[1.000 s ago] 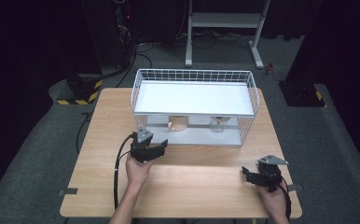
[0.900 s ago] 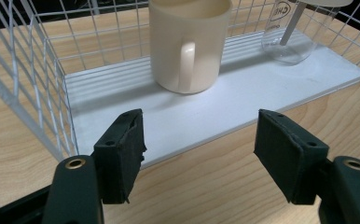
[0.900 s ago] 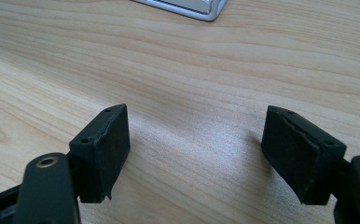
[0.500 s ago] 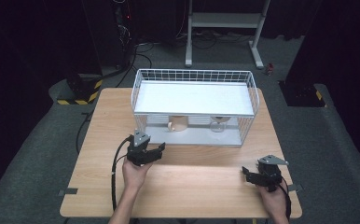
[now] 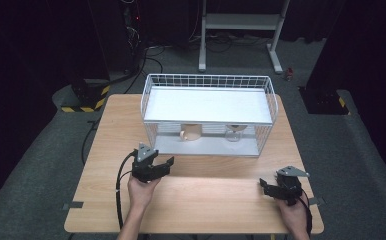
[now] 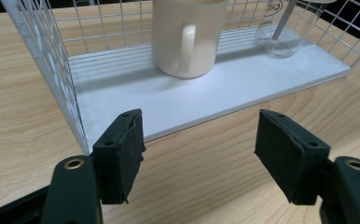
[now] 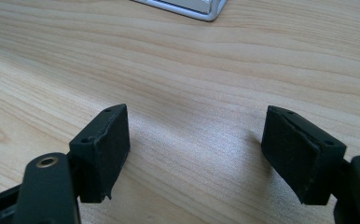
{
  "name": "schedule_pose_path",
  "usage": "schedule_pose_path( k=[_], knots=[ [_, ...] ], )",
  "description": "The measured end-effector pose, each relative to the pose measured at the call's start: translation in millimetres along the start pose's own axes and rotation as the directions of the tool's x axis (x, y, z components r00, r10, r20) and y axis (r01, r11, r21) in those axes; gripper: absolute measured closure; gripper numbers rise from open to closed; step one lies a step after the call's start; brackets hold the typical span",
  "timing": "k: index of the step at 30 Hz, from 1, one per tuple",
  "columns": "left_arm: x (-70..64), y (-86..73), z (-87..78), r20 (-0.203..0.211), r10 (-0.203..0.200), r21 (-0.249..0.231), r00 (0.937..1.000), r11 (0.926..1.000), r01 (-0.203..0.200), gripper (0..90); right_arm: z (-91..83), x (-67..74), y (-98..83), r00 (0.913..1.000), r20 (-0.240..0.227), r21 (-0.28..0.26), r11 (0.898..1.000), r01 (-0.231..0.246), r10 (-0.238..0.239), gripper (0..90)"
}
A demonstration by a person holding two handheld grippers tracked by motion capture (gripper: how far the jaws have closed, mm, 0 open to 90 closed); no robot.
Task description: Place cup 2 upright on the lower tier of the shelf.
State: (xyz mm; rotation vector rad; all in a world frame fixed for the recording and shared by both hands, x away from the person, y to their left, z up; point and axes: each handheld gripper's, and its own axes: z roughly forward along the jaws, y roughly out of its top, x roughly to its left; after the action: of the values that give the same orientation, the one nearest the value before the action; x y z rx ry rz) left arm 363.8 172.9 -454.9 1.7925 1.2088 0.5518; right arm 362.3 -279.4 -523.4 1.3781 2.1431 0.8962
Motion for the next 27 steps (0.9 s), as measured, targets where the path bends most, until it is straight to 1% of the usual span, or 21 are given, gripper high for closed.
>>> schedule_pose_path(
  k=[5,8,11,14,17,23,27],
  knots=[
    [-0.5,-3.3,-3.7,0.008,-0.006,-0.002,0.9999,1.0,0.006,32.7,0.0,0.0,0.0,1.0,0.0,0.0,1.0,0.0,0.0,23.5],
    [-1.0,-5.1,-5.0,0.006,-0.002,0.0,1.0,1.0,0.002,32.6,0.0,0.0,0.0,1.0,0.0,0.0,1.0,0.0,0.0,23.5],
    [-0.7,-7.9,-5.9,0.007,-0.009,0.003,0.9999,1.0,0.009,32.6,0.0,0.0,0.0,1.0,0.0,0.0,1.0,0.001,-0.001,23.5],
    [-0.6,-10.2,-7.5,0.007,-0.007,0.008,0.9999,0.9999,0.007,32.6,0.0,0.0,0.0,1.0,0.0,0.0,1.0,0.0,0.0,23.5],
    [-0.6,-13.2,-8.7,-0.001,0.002,0.015,1.0,0.9999,-0.002,32.6,0.0,0.0,0.0,1.0,0.0,0.0,1.0,0.0,0.0,23.5],
    [0.9,-18.7,-11.4,-0.008,-0.002,0.017,1.0,0.9999,0.002,32.6,0.0,0.0,0.0,1.0,0.0,0.0,1.0,0.001,-0.001,23.5],
    [2.3,-22.6,-12.3,-0.008,-0.011,0.02,0.9999,0.9997,0.011,32.6,0.0,0.0,0.0,1.0,0.0,0.0,1.0,0.001,-0.001,23.5]
  ],
)
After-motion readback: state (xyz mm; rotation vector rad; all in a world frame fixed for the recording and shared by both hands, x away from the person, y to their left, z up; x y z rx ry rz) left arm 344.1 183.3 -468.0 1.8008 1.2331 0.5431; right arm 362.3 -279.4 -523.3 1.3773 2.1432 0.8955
